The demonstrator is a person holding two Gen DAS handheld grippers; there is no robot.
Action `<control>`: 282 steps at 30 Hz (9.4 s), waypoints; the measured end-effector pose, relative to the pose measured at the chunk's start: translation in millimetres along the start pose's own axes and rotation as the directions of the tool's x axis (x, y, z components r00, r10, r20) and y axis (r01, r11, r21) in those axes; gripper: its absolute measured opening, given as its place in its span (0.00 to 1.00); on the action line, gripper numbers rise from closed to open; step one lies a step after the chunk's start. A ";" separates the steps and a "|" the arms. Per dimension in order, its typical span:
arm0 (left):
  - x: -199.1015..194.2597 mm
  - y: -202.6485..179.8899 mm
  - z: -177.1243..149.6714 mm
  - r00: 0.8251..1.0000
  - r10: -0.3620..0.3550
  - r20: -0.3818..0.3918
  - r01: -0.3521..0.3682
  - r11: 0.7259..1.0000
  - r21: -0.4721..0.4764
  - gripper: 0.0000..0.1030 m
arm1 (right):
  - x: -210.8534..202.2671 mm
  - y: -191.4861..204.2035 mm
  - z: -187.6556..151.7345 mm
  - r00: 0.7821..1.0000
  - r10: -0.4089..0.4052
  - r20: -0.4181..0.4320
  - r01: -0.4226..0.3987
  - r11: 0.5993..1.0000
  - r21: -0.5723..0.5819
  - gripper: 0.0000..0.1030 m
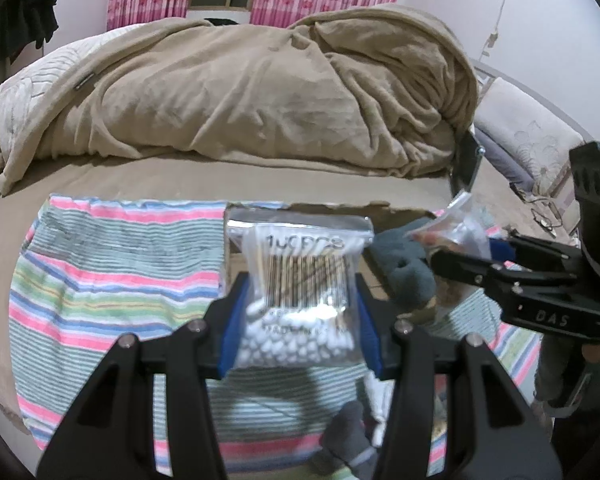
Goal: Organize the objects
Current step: 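Lower the swab bag with the left tool while the right tool lowers the snack bag into the box, then grasp the grey glove with the left tool while the right tool grasps the white socks, then carry the grey glove with the left tool while the right tool carries the white socks toward the box, then release the grey glove from the left tool while the right tool releases the white socks into the box, then move the right tool down to the cartoon-printed tissue pack on the blanket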
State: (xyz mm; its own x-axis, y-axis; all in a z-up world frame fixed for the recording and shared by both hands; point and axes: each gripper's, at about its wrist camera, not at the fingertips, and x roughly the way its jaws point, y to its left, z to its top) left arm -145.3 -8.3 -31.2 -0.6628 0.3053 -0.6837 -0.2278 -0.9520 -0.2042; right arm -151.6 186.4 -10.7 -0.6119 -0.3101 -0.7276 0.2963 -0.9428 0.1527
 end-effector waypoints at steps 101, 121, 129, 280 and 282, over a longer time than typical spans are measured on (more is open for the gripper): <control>-29.8 -1.5 -125.4 0.983 0.021 -0.182 -0.043 0.992 -0.121 0.66 | 1.2 44.5 -104.5 0.986 0.046 -0.157 -0.043 0.999 0.020 0.61; 4.5 -30.8 -127.2 0.967 -0.010 -0.254 -0.006 0.998 -0.062 0.66 | 21.8 25.6 -106.4 0.974 0.117 -0.194 -0.111 0.993 0.045 0.41; 29.1 -52.3 -132.9 0.951 -0.029 -0.308 0.017 0.999 -0.042 0.65 | -13.7 0.6 -100.5 0.988 0.107 -0.112 -0.099 0.992 0.073 0.40; -62.8 -16.3 -117.9 0.993 0.093 -0.078 -0.101 0.989 -0.106 0.71 | -29.4 16.6 -124.2 0.992 -0.032 -0.121 0.038 0.998 0.056 0.65; -61.9 -16.0 -121.2 0.993 0.092 -0.073 -0.099 0.990 -0.101 0.71 | -22.9 18.1 -127.4 0.990 -0.026 -0.136 0.033 0.998 0.054 0.65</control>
State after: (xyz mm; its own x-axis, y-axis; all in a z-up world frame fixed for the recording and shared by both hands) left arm -14.1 -14.4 -70.5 -0.6271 0.2138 -0.7490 -0.0874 -0.9748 -0.2051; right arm -38.7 192.0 -76.5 -0.5135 -0.2664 -0.8157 0.2357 -0.9578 0.1645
